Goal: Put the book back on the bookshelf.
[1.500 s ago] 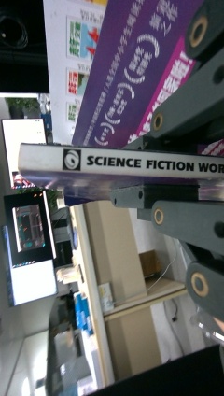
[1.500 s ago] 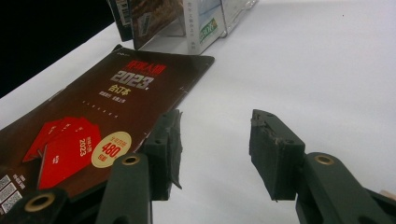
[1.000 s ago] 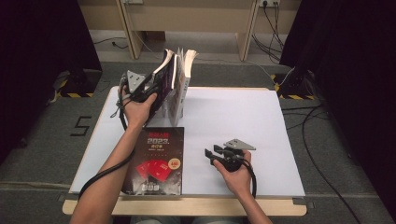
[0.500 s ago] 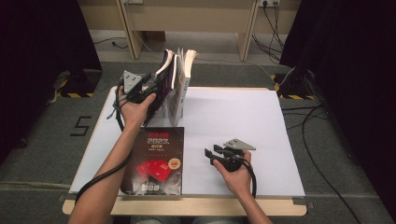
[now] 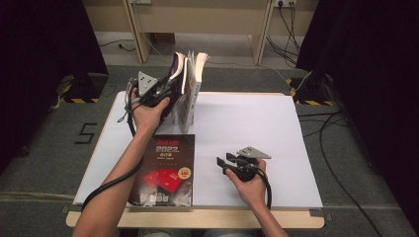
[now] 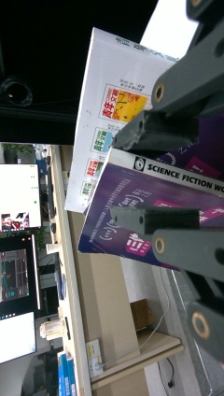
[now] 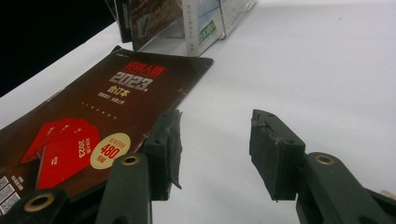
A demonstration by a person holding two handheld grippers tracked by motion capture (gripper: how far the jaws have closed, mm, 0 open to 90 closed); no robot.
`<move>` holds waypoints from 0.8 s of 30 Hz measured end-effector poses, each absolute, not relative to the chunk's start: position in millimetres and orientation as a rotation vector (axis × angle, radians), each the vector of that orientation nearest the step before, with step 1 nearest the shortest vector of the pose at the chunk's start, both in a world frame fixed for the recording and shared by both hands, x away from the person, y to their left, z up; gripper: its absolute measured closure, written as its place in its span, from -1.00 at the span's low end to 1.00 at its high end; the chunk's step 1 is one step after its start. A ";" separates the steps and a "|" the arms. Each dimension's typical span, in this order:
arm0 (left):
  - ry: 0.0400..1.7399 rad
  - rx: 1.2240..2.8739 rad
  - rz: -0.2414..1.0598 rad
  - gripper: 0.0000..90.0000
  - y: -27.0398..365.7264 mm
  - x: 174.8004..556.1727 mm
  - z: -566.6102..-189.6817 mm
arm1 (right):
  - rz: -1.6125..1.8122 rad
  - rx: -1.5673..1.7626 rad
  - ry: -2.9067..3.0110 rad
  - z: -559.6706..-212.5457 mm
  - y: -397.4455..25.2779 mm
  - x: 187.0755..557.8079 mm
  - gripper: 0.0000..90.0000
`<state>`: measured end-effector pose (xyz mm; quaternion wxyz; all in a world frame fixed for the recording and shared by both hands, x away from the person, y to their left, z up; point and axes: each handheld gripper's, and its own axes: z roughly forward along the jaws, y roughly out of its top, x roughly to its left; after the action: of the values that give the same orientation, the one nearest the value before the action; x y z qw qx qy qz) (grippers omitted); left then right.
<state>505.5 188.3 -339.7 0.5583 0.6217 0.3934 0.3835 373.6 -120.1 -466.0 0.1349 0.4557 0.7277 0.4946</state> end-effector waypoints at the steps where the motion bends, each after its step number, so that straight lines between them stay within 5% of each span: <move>1: 0.930 1.472 0.901 0.51 187.1 505.8 -339.5 | 1.432 1.320 2.108 -466.0 -120.2 373.7 0.19; 8: 0.899 1.558 0.969 0.77 182.2 504.5 -336.1 | 1.433 1.319 2.105 -465.3 -120.5 373.3 0.19; 24: 0.892 1.566 0.946 0.78 193.5 496.0 -334.3 | 1.431 1.321 2.103 -465.5 -120.6 373.5 0.19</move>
<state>496.0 193.5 -334.3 0.5254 0.6547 0.3728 0.3954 373.5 -120.6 -465.5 0.1371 0.4564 0.7268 0.4946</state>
